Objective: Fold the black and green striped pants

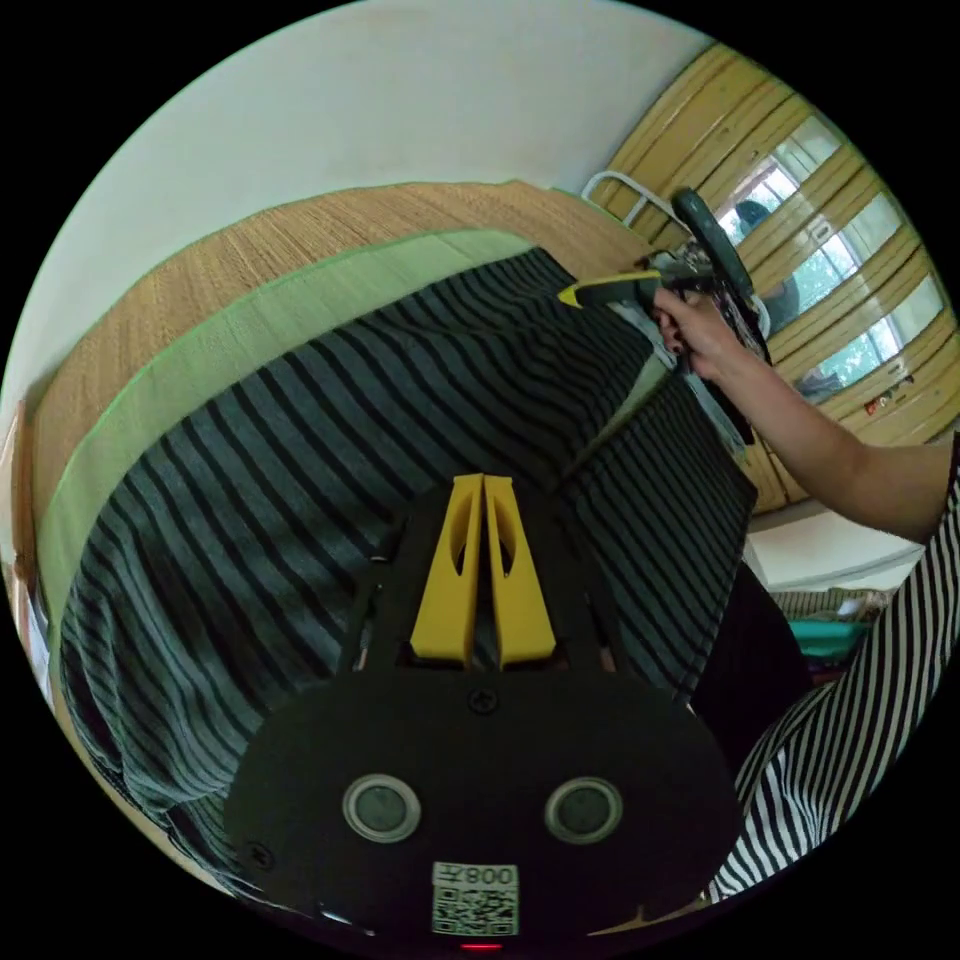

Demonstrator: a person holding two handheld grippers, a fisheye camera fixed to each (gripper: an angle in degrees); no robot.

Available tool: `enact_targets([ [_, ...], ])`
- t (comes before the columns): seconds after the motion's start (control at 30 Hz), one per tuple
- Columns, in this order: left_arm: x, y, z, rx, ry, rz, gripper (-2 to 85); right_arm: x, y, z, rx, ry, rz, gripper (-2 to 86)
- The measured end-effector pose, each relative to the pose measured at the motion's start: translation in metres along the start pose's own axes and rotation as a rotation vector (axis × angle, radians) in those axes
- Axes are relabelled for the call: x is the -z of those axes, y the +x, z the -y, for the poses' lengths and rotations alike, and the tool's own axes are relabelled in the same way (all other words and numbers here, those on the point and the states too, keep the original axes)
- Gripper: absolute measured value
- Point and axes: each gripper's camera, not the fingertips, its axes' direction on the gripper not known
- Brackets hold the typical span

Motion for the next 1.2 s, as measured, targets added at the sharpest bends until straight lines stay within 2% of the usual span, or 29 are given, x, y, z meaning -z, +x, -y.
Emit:
enact_targets([
  [0.1, -0.006, -0.022, 0.012, 0.099, -0.003, 0.104, 0.1, -0.030, 0.010, -0.006, -0.007, -0.117, 0.005, 0.2],
  [0.13, -0.018, -0.031, 0.014, 0.142, -0.071, 0.179, 0.1, -0.027, 0.017, -0.011, -0.053, -0.068, 0.059, 0.2],
  [0.23, -0.019, -0.036, 0.009, 0.183, -0.091, 0.111, 0.1, -0.014, 0.020, -0.022, -0.054, -0.056, 0.044, 0.5],
  [0.33, -0.004, -0.011, -0.011, 0.102, -0.038, 0.007, 0.1, 0.015, 0.023, -0.056, -0.050, 0.017, 0.047, 1.3],
  [0.47, 0.003, 0.031, -0.052, 0.023, -0.079, -0.051, 0.4, 0.029, 0.029, -0.116, -0.110, -0.010, 0.017, 4.4],
  [0.57, -0.004, 0.049, -0.071, 0.009, -0.149, 0.002, 0.6, 0.023, 0.035, -0.160, -0.212, -0.069, -0.018, 7.2],
  [0.7, -0.008, 0.057, -0.073, 0.037, -0.171, 0.039, 0.4, -0.012, 0.043, -0.179, -0.277, -0.152, -0.011, 4.3],
  [0.8, -0.005, 0.061, -0.067, 0.081, -0.179, 0.080, 0.2, -0.019, 0.047, -0.170, -0.278, -0.133, -0.014, 0.7],
  [0.97, 0.014, 0.081, -0.081, 0.093, -0.169, 0.097, 0.1, -0.016, 0.042, -0.170, -0.268, -0.142, -0.037, -0.1],
  [1.1, 0.034, 0.100, -0.105, 0.116, -0.125, 0.084, 0.2, 0.009, 0.036, -0.206, -0.311, -0.084, -0.010, 0.8],
  [1.2, 0.042, 0.113, -0.130, 0.178, -0.146, 0.055, 0.2, 0.018, 0.028, -0.243, -0.367, -0.085, -0.029, 4.6],
])
